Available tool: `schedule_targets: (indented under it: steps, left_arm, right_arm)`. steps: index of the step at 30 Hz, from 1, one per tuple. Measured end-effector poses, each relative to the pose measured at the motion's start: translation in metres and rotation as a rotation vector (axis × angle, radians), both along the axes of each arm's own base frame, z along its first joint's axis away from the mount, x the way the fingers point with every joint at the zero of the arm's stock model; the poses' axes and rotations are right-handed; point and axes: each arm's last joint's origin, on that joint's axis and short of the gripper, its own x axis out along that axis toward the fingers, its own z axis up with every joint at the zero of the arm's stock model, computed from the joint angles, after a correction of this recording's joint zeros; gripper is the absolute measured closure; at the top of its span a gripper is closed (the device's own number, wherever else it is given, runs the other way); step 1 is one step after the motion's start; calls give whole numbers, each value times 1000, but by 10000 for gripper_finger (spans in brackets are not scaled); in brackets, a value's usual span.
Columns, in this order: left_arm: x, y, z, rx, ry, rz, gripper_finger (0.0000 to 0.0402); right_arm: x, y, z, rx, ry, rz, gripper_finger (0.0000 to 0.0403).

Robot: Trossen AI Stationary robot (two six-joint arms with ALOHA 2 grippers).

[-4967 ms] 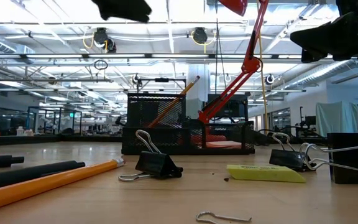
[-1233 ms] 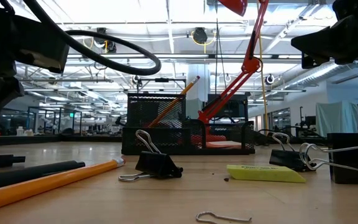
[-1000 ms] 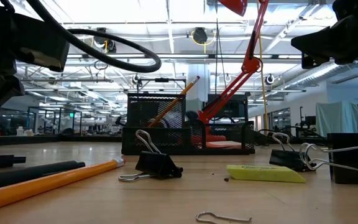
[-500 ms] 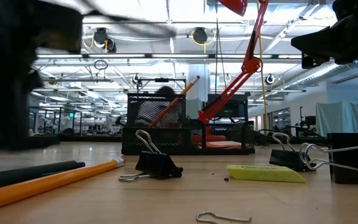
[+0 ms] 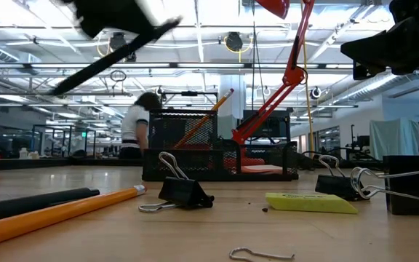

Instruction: Pick and place office supplies into organizer

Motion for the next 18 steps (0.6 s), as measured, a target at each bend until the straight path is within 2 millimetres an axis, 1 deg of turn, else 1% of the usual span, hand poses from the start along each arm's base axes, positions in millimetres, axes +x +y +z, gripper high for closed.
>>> schedule_targets:
  steps: [4,7,11,15,18]
  left_arm:
    - [11,5,16,178,-118,-41,360]
    - [21,17,23,284,-158,-16,360]
    - [38,46,28,360,-163,12,360]
    - [54,78,33,366,-183,-7,360]
    - [61,99,35,365,-189,-15,360]
  right_arm:
    - [0,0,0,1,-1,0,399]
    - [0,0,0,2,-2,0,399]
    - [0,0,0,3,-2,0,399]
    - [0,0,0,3,-2,0,399]
    - [0,0,0,3,-2,0,399]
